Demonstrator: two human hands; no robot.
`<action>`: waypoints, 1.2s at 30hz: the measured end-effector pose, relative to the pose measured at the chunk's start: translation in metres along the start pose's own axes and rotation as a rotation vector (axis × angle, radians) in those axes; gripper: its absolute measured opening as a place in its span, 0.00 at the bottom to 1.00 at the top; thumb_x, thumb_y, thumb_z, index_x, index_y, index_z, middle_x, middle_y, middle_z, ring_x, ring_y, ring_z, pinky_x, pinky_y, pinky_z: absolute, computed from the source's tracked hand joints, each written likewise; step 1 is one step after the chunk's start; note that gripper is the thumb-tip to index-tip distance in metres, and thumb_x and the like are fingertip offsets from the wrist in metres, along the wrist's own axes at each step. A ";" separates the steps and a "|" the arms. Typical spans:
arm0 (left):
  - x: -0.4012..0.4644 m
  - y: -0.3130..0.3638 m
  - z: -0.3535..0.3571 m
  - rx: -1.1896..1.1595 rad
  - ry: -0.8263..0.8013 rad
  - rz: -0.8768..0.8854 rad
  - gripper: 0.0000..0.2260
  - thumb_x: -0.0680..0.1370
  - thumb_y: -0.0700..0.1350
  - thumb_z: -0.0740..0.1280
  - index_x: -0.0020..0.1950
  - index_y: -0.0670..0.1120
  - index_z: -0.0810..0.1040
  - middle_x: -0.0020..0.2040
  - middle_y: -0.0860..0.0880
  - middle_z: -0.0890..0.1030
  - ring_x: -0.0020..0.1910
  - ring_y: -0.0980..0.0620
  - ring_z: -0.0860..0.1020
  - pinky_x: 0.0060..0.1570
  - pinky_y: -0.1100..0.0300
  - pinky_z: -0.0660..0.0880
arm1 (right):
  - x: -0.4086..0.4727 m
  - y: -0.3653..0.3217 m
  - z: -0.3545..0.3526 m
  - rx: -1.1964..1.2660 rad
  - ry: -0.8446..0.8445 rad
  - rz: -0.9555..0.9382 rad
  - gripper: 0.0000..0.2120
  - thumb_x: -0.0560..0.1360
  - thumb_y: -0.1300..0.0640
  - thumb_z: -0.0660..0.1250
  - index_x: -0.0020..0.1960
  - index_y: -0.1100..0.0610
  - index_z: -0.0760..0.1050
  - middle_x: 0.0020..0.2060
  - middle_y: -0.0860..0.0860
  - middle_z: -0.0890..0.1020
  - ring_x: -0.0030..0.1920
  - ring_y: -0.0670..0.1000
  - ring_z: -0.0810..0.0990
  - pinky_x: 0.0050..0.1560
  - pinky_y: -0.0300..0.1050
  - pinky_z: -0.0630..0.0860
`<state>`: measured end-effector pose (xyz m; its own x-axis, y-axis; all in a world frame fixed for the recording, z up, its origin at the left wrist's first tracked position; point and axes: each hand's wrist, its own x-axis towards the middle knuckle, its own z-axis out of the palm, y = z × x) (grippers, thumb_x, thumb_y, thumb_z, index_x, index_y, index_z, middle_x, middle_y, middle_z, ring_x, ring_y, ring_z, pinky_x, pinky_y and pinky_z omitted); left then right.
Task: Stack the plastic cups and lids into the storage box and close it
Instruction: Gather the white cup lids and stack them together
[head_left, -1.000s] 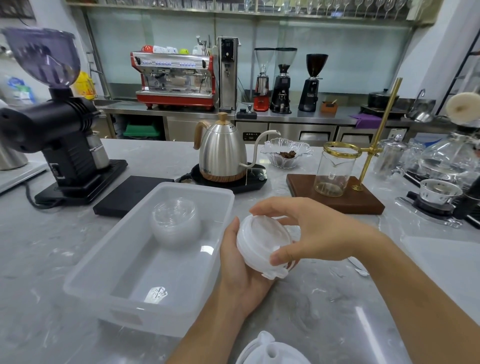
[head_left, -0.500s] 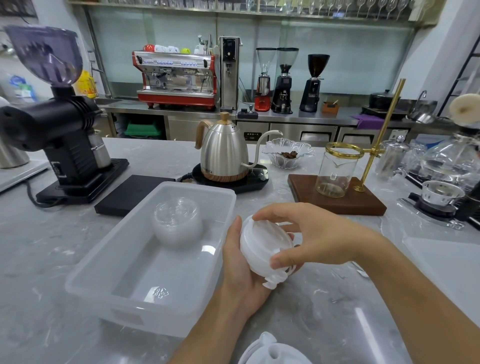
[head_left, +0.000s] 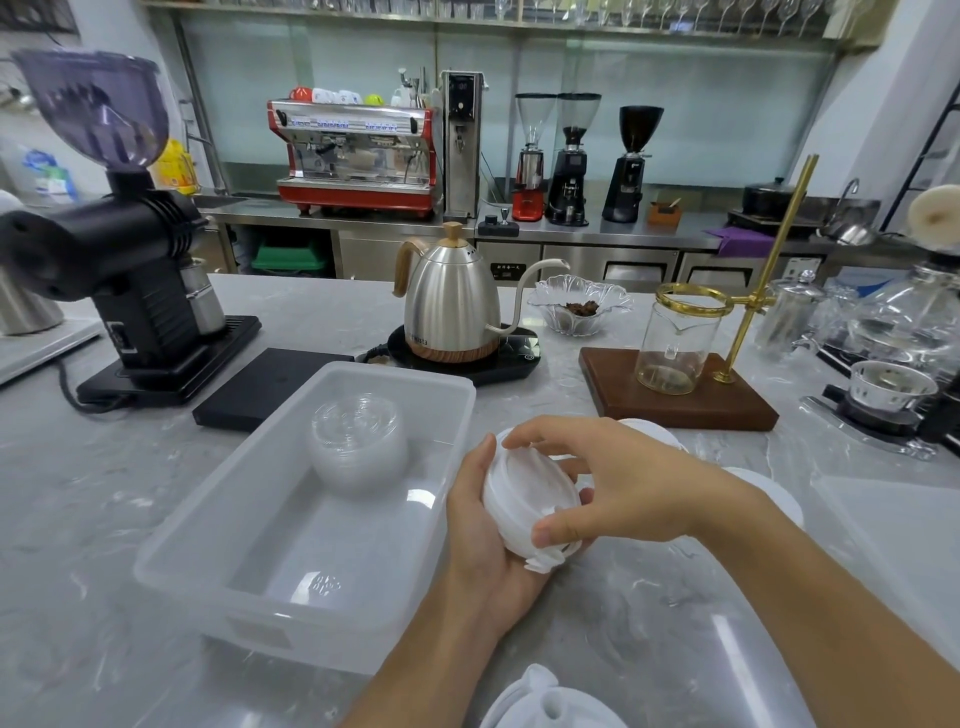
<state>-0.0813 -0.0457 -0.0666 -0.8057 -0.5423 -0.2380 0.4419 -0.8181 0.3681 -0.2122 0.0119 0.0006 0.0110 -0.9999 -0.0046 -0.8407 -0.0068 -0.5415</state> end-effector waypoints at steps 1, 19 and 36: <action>0.001 0.000 0.000 0.008 0.000 -0.001 0.29 0.75 0.58 0.68 0.71 0.42 0.77 0.66 0.38 0.79 0.68 0.39 0.77 0.56 0.44 0.77 | 0.000 0.001 0.000 -0.007 -0.003 0.000 0.37 0.64 0.43 0.79 0.70 0.40 0.69 0.64 0.34 0.75 0.65 0.37 0.73 0.60 0.34 0.73; -0.002 -0.005 0.002 0.156 0.024 0.045 0.27 0.72 0.59 0.66 0.60 0.39 0.80 0.44 0.39 0.81 0.34 0.44 0.79 0.35 0.54 0.75 | 0.021 0.053 0.027 -0.077 0.112 0.120 0.21 0.79 0.62 0.65 0.72 0.52 0.73 0.75 0.49 0.69 0.74 0.49 0.67 0.61 0.22 0.55; -0.001 -0.003 0.000 0.136 0.029 0.011 0.27 0.72 0.60 0.65 0.56 0.37 0.79 0.41 0.37 0.79 0.37 0.42 0.77 0.33 0.55 0.78 | 0.015 0.055 0.023 -0.167 0.291 0.364 0.20 0.67 0.40 0.72 0.48 0.54 0.73 0.45 0.48 0.78 0.48 0.51 0.74 0.46 0.47 0.72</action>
<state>-0.0818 -0.0426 -0.0670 -0.7883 -0.5583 -0.2587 0.3915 -0.7794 0.4891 -0.2461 -0.0037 -0.0486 -0.4310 -0.8989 0.0793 -0.8376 0.3658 -0.4058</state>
